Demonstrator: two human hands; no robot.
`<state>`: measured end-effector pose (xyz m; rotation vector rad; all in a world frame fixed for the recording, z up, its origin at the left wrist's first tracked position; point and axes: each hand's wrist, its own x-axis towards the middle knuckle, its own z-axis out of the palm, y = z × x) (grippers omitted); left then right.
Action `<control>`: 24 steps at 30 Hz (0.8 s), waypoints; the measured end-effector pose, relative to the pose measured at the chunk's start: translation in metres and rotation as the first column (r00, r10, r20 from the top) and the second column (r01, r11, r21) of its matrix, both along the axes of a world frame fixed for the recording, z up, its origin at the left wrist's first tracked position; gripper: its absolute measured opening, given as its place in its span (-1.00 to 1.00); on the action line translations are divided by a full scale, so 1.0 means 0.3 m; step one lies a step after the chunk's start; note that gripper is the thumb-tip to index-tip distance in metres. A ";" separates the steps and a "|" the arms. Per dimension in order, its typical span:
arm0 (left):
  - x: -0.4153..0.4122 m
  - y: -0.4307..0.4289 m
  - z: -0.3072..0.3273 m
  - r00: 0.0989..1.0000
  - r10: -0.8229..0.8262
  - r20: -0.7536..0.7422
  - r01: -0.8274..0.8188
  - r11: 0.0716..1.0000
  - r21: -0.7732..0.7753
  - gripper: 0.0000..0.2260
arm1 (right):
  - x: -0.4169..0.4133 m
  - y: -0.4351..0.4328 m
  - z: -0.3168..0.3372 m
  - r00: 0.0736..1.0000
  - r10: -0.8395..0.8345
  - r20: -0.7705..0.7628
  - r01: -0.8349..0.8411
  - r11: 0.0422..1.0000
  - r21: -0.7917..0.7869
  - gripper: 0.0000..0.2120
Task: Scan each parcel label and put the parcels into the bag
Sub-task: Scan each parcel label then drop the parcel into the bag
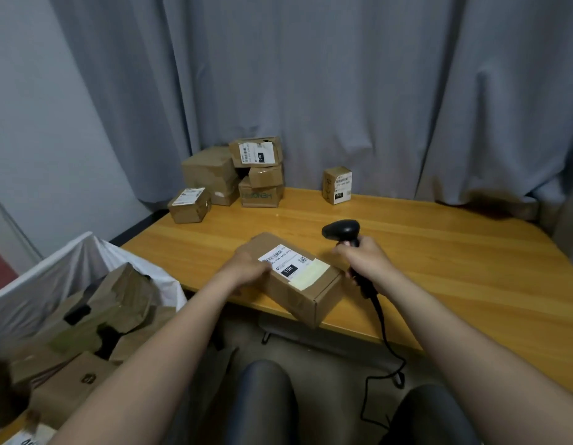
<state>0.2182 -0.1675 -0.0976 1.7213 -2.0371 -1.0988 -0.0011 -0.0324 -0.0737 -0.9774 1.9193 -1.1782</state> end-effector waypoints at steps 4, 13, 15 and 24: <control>-0.041 0.063 -0.051 0.989 -0.003 -0.148 0.004 1.000 0.003 -0.33 | 0.041 -0.008 -0.035 0.995 0.103 -0.016 -0.101 0.992 0.075 -0.87; 0.017 0.174 -0.132 0.926 0.055 -0.374 0.143 0.865 0.481 -0.53 | 0.065 0.053 -0.070 0.996 0.089 -0.002 -0.088 0.995 0.052 -0.86; 0.024 0.195 -0.149 0.927 0.034 -0.373 0.176 0.840 0.514 -0.52 | 0.089 0.074 -0.083 0.996 0.093 0.001 -0.093 0.996 0.006 -0.82; 0.037 0.267 -0.146 0.831 0.106 -0.546 0.117 0.926 0.358 -0.59 | 0.120 0.140 -0.094 1.000 -0.028 -0.013 0.027 0.995 -0.096 -0.87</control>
